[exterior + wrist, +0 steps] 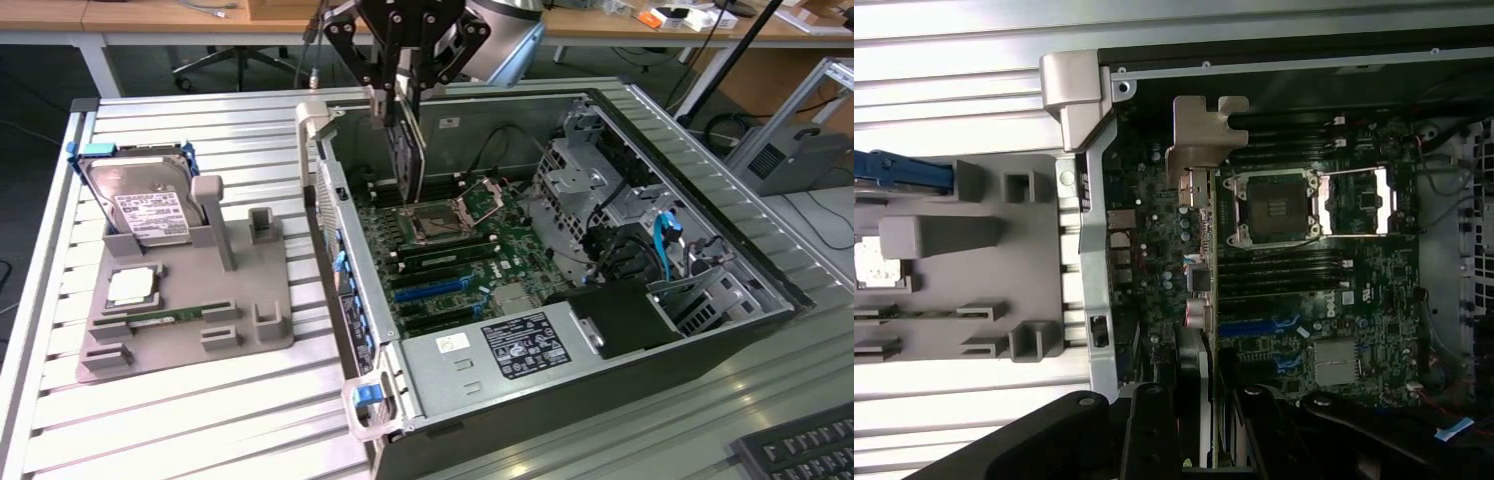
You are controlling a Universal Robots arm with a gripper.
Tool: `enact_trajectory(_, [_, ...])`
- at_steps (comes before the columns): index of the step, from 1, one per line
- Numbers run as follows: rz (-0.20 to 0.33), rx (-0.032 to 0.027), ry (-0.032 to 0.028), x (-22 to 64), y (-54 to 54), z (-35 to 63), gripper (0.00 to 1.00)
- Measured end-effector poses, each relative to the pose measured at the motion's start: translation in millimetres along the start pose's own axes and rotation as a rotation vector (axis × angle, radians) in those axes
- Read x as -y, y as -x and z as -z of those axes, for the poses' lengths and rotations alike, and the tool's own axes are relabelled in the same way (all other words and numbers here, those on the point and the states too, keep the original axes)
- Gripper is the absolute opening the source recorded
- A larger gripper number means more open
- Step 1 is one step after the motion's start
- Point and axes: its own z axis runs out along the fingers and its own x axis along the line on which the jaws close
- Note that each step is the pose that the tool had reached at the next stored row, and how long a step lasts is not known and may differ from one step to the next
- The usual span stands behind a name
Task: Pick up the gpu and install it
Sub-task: 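Pick up the gpu and move the gpu toward the slot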
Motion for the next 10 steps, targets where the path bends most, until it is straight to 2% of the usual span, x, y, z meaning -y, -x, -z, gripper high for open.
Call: enact_trajectory(10, [0.0, 0.0, 0.0, -0.5, 7.1, -0.2, 0.27])
